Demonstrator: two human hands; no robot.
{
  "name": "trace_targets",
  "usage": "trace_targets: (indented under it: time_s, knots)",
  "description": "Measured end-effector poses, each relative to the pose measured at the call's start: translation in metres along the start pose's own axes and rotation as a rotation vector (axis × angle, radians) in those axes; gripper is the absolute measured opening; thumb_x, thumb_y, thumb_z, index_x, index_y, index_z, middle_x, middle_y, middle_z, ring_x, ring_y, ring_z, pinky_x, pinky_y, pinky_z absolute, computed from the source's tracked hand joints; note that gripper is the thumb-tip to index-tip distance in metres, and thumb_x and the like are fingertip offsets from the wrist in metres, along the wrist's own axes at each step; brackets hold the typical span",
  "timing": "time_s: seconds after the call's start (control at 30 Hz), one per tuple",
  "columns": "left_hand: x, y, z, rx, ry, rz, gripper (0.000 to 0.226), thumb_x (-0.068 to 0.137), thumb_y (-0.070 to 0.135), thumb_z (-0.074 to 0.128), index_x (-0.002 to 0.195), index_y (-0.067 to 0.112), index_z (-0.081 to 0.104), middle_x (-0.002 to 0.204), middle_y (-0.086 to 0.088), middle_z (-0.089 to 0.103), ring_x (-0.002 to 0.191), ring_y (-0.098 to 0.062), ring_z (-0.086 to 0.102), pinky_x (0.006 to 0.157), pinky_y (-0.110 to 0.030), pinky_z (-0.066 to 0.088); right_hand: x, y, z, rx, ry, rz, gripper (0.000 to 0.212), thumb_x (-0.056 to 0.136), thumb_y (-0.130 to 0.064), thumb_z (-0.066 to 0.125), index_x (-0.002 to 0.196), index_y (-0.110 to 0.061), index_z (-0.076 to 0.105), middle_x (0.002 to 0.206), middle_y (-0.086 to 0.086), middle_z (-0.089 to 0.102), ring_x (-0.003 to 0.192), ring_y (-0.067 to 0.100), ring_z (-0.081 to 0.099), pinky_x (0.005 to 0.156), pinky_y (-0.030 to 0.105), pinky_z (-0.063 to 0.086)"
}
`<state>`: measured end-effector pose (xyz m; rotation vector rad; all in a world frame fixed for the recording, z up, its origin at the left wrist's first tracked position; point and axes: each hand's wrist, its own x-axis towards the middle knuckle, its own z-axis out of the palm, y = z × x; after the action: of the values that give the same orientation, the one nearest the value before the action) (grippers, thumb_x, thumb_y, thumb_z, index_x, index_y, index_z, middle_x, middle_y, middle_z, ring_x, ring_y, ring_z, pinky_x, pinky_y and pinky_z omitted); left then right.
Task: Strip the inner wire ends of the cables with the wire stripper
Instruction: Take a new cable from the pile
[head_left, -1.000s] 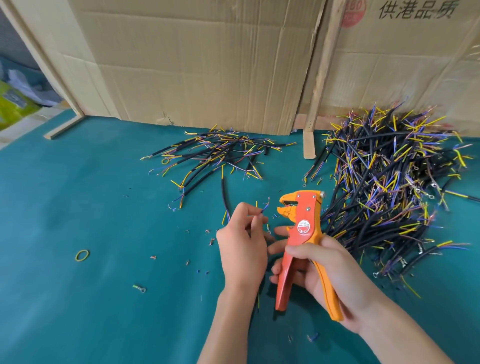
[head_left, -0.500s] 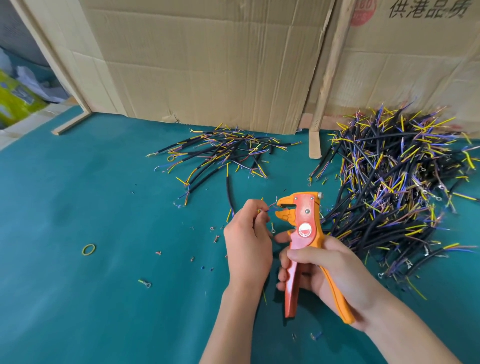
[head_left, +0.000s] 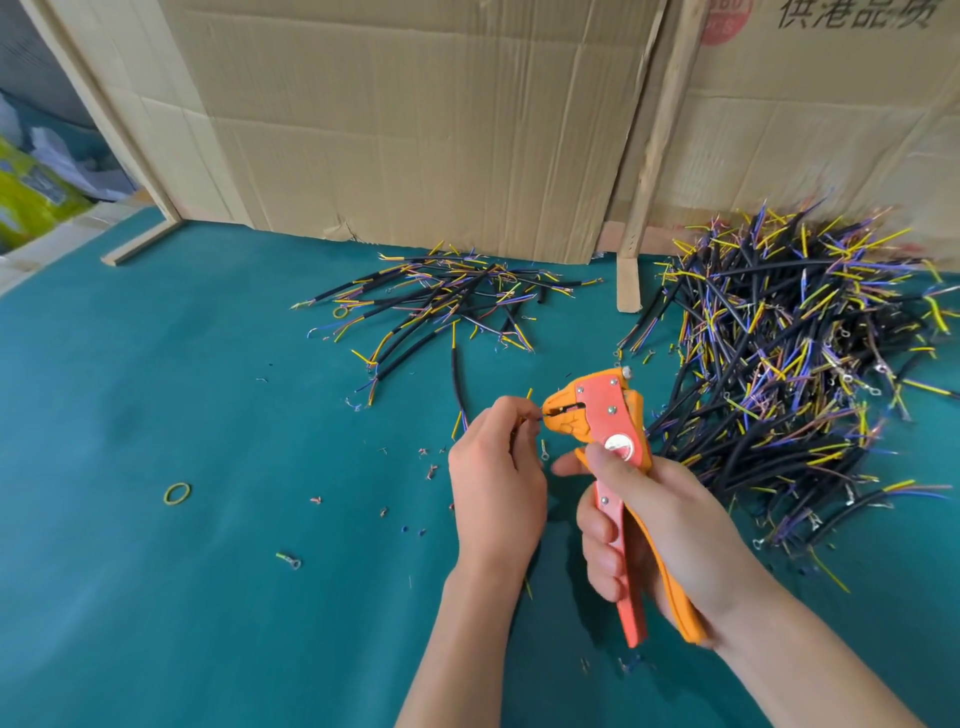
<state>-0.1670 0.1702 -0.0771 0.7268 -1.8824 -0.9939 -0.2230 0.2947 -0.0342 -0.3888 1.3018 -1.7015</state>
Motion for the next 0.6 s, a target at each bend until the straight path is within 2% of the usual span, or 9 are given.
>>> trace_targets:
  time_s: [0.13,0.2,0.3,0.37,0.43,0.53,0.6]
  knots:
    - [-0.001,0.001,0.001,0.002,-0.014,0.014,0.023,0.092,0.001,0.062,0.087,0.024,0.065,0.074,0.011,0.065,0.066,-0.014,0.061,0.067,-0.031,0.049,-0.002,0.000,0.000,0.019,0.031,-0.038,0.040,0.085,-0.043,0.068,0.102,-0.007,0.072,0.058,0.007,0.039,0.038,0.019,0.034,0.040,0.026,0.036]
    - [0.000,0.001,0.001,-0.017,-0.008,-0.009,0.024,0.093,0.002,0.062,0.088,0.025,0.064,0.076,0.010,0.066,0.063,-0.013,0.061,0.065,-0.028,0.049,-0.002,0.000,0.003,0.113,-0.010,-0.041,0.041,0.087,-0.036,0.067,0.110,-0.001,0.069,0.063,0.012,0.045,0.042,0.023,0.042,0.042,0.032,0.042]
    - [0.000,0.001,0.000,-0.062,0.007,-0.091,0.023,0.095,0.005,0.060,0.091,0.027,0.062,0.078,0.013,0.068,0.059,-0.012,0.065,0.061,-0.024,0.051,-0.002,-0.003,0.001,0.233,-0.043,-0.098,0.040,0.084,-0.015,0.069,0.116,0.007,0.062,0.081,0.026,0.059,0.062,0.035,0.059,0.061,0.045,0.056]
    - [0.000,0.003,0.000,-0.067,0.001,-0.109,0.021,0.097,0.006,0.057,0.093,0.026,0.061,0.076,0.011,0.067,0.058,-0.013,0.065,0.061,-0.028,0.052,-0.002,-0.007,-0.004,0.249,-0.042,-0.109,0.044,0.075,-0.006,0.072,0.116,0.002,0.059,0.089,0.031,0.062,0.068,0.037,0.062,0.068,0.047,0.059]
    - [0.000,0.004,0.000,-0.056,-0.003,-0.116,0.020,0.098,0.007,0.055,0.094,0.026,0.061,0.071,0.008,0.067,0.058,-0.015,0.064,0.062,-0.035,0.052,-0.002,-0.008,-0.008,0.248,-0.067,-0.066,0.046,0.074,0.000,0.072,0.117,0.000,0.057,0.095,0.035,0.064,0.071,0.039,0.064,0.070,0.048,0.059]
    - [0.002,0.002,-0.001,-0.043,-0.003,-0.139,0.020,0.101,0.009,0.053,0.093,0.027,0.059,0.074,0.007,0.066,0.060,-0.022,0.062,0.062,-0.042,0.052,-0.001,-0.005,-0.008,0.218,-0.091,0.016,0.049,0.074,-0.007,0.070,0.120,0.005,0.057,0.104,0.038,0.066,0.076,0.042,0.066,0.072,0.049,0.059]
    - [0.002,0.002,-0.001,-0.040,0.008,-0.150,0.021,0.101,0.010,0.052,0.092,0.029,0.057,0.073,0.008,0.064,0.059,-0.020,0.058,0.060,-0.040,0.050,0.000,-0.003,-0.009,0.224,-0.092,0.052,0.054,0.073,-0.007,0.070,0.125,0.007,0.058,0.107,0.037,0.066,0.080,0.045,0.067,0.074,0.051,0.059]
